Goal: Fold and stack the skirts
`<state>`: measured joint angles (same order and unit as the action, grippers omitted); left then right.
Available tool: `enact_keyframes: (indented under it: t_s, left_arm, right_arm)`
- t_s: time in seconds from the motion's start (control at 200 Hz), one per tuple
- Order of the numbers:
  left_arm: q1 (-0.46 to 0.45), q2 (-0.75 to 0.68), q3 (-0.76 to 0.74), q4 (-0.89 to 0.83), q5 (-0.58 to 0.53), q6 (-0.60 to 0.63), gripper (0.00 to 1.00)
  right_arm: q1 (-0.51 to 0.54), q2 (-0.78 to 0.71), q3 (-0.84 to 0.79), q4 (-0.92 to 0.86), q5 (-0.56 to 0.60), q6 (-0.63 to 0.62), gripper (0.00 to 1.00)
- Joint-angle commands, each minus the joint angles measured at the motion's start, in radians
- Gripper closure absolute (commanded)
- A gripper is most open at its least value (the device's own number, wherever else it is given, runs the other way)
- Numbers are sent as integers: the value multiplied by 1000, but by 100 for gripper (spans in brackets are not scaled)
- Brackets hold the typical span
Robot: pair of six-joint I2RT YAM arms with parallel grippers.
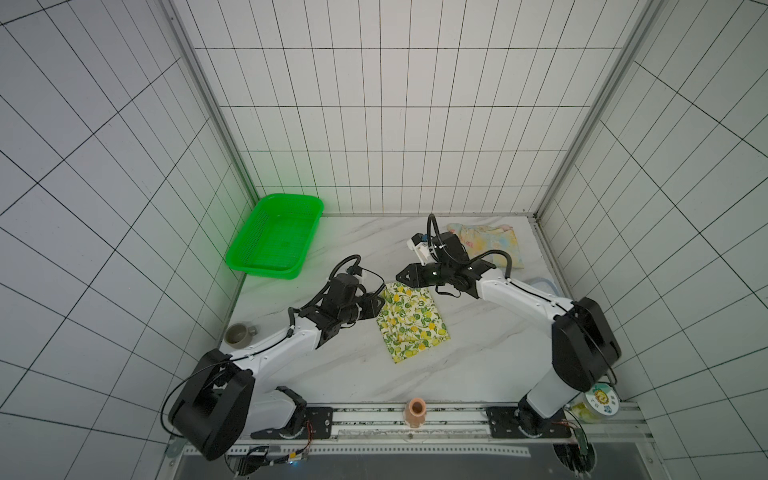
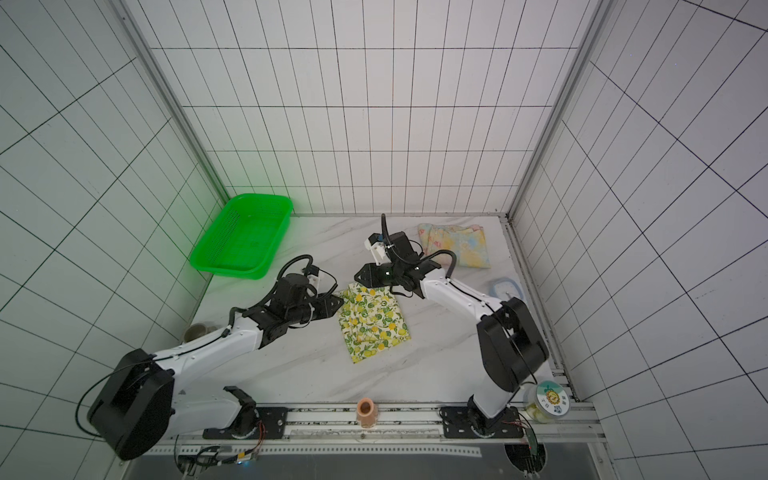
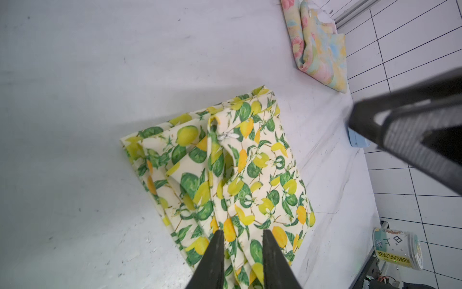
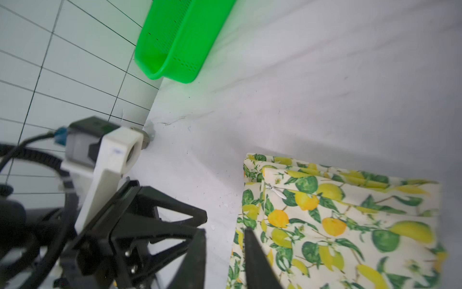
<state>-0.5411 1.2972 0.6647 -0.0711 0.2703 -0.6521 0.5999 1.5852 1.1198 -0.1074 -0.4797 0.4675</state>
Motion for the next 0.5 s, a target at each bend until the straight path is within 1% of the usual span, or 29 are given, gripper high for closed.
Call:
enact_keyframes:
  t_s: [0.0, 0.06, 0.14, 0.2, 0.27, 0.385, 0.495]
  left_arm:
    - [-36, 61, 62, 53, 10, 11, 72]
    - [-66, 104, 92, 70, 9, 11, 72]
    - [-100, 164, 129, 94, 7, 9, 72]
    - [-109, 208, 140, 125, 7, -8, 73]
    - [-105, 254, 142, 169, 18, -28, 73]
    - [-88, 330, 156, 181, -3, -26, 73]
    - [-44, 399, 157, 194, 10, -59, 75]
  right_arm:
    - [-9, -57, -178, 61, 19, 38, 92]
    - [-9, -81, -244, 75, 18, 54, 100]
    - [-7, -103, -319, 107, 13, 72, 100]
    - [-8, -122, -378, 136, 19, 83, 100]
    - [-6, -132, -428, 161, 29, 90, 100]
    - [8, -118, -493, 197, 42, 91, 100]
    - [31, -89, -533, 201, 78, 88, 100]
